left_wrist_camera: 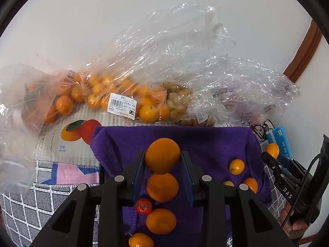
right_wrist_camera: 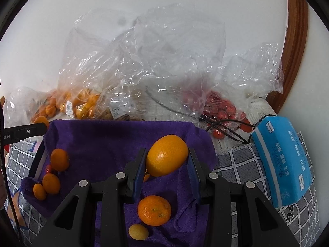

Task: Organize fruits
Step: 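Lower both held oranges down onto the purple towel, then open both tools to release the oranges onto the towel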

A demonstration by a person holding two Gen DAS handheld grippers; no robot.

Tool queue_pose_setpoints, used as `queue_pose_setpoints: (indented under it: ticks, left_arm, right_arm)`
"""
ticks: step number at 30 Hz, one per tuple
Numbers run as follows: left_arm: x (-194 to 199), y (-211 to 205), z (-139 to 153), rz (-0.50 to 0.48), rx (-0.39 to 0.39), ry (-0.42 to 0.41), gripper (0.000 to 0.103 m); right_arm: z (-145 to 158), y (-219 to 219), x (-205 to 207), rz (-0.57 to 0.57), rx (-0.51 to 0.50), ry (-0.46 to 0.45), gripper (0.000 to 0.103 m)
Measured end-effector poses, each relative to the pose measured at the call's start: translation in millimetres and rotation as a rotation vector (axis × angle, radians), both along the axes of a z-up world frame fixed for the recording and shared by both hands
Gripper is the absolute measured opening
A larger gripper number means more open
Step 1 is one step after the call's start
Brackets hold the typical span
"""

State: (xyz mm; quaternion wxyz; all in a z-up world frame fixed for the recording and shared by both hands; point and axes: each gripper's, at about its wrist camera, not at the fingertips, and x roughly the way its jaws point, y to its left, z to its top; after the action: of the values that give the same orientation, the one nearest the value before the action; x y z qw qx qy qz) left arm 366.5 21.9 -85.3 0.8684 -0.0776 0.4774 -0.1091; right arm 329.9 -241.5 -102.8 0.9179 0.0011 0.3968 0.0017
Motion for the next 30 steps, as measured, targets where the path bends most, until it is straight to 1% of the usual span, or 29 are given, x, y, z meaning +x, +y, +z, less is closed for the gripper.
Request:
queue_pose_setpoints:
  ticks: [8, 18, 21, 30]
  left_arm:
    - [15.3, -9.3, -17.4, -0.006, 0.019, 0.034, 0.033]
    - [31.0, -12.9, -39.7, 0.007, 0.03, 0.081, 0.033]
    - [33.4, -14.1, -46.1, 0.004, 0.033, 0.095, 0.033]
    - [32.6, -22.1, -63.3, -0.011, 0.043, 0.137, 0.033]
  right_arm:
    - [-17.5, -1.2, 9.1, 0.009, 0.022, 0.049, 0.039]
    - [-37.9, 2.9, 16.1, 0.021, -0.001, 0.098, 0.038]
    - [-39.5, 5.1, 15.5, 0.019, -0.025, 0.085, 0.039]
    - [-40.1, 4.9, 16.2, 0.01, -0.021, 0.087, 0.039]
